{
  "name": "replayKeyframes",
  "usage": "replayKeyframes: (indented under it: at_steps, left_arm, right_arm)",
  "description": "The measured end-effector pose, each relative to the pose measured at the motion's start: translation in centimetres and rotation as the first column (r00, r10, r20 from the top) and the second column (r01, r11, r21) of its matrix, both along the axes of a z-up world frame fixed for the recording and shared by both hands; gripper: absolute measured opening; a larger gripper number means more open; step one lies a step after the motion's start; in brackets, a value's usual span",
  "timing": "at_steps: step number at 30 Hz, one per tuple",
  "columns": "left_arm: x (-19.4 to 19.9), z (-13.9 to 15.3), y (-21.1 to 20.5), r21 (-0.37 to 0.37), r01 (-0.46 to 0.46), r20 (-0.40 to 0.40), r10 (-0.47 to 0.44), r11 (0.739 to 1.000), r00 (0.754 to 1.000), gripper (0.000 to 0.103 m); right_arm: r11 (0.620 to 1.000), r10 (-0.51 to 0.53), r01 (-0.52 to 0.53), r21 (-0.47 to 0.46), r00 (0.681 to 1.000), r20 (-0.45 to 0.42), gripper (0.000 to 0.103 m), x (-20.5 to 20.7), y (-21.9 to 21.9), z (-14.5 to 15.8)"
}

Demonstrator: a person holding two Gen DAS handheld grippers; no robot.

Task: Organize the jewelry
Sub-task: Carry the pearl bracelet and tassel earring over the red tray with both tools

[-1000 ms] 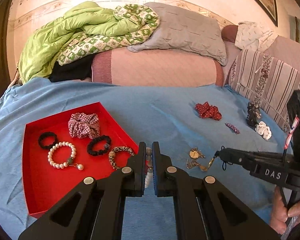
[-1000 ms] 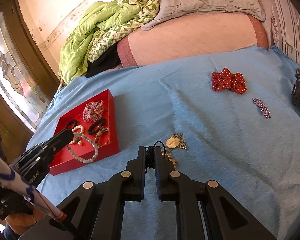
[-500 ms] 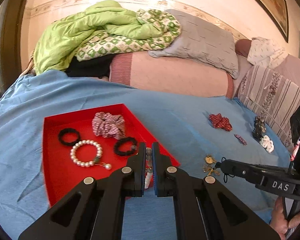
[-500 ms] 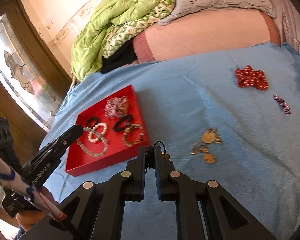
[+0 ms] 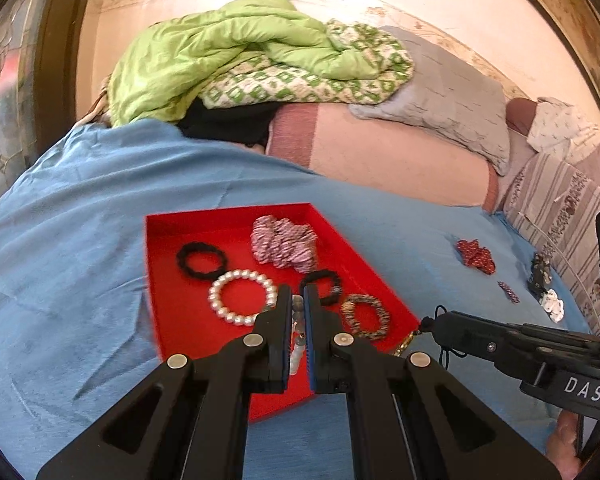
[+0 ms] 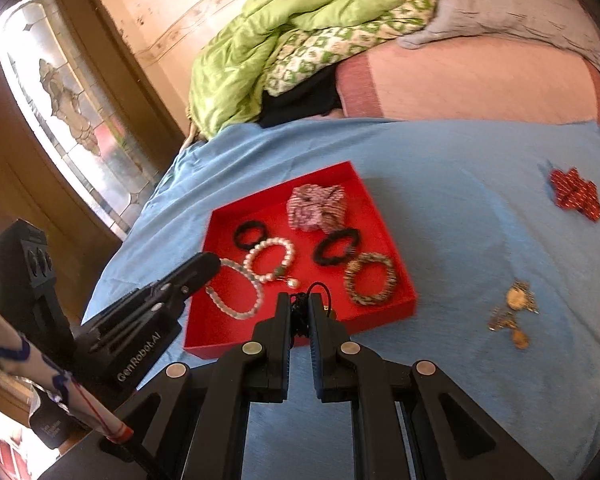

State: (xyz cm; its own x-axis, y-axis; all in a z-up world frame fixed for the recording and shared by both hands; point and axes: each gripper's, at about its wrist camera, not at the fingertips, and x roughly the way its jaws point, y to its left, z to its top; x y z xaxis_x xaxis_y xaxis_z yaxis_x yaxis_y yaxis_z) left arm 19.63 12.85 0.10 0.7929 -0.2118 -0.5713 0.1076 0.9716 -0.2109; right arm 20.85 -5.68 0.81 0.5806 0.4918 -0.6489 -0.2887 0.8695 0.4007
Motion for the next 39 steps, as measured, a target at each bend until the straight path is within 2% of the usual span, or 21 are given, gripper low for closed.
replayKeyframes:
  at_steps: [8, 16, 24, 39]
  left_arm:
    - [1.1, -2.2, 3.4, -0.044, -0.058, -0.104, 0.053, 0.997, 0.993, 0.005]
    - [1.8, -3.9, 4.2, -0.057, -0.097, -0.185, 0.085, 0.994, 0.979, 0.005]
    - [2.1, -4.8, 4.3, -0.038, -0.113, -0.222, 0.102, 0.993, 0.970, 0.005]
    - [3.3, -5.7, 4.6, -0.011, -0.131, -0.241, 0.125, 0.991, 0.962, 0.005]
  right_arm:
    - [1.000, 0.028, -0.028, 0.006, 0.999, -0.047, 0.009, 1.7, 2.7, -0.8]
    - [0.999, 0.035, -0.032, 0.027, 0.991, -0.128, 0.009, 3.7, 4.1, -2.9]
    - [0.999, 0.015, -0.022, -0.038, 0.984, -0.176, 0.009, 5.3, 5.2, -5.3]
    - [0.997, -0.021, 0.005, -0.082, 0.980, -0.197, 0.009, 8.3, 6.5, -6.2]
